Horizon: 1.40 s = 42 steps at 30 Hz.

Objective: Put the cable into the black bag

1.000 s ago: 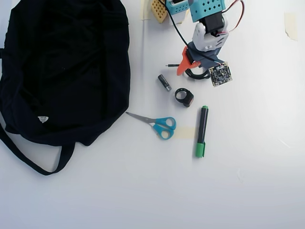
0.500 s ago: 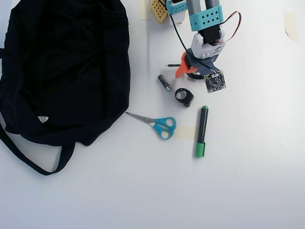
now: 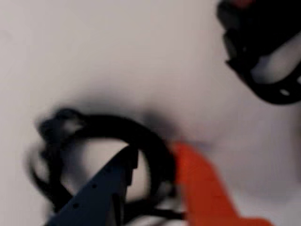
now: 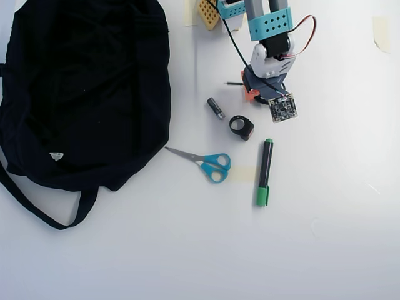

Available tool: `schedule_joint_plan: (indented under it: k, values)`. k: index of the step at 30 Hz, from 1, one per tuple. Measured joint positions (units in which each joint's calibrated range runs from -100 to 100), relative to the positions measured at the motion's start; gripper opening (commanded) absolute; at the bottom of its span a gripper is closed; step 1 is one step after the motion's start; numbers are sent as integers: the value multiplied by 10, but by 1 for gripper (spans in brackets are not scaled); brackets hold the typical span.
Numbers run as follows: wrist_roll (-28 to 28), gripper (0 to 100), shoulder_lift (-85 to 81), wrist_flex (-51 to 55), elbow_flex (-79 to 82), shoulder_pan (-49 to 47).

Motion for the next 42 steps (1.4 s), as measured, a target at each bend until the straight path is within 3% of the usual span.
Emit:
schedule_joint_plan:
  k: [15,26,42]
  values:
    - [-1,2,-23,2,-15,-4]
    - [-1,2,-178,64,-29,-3]
    - [2,2,-399,145,-30,87]
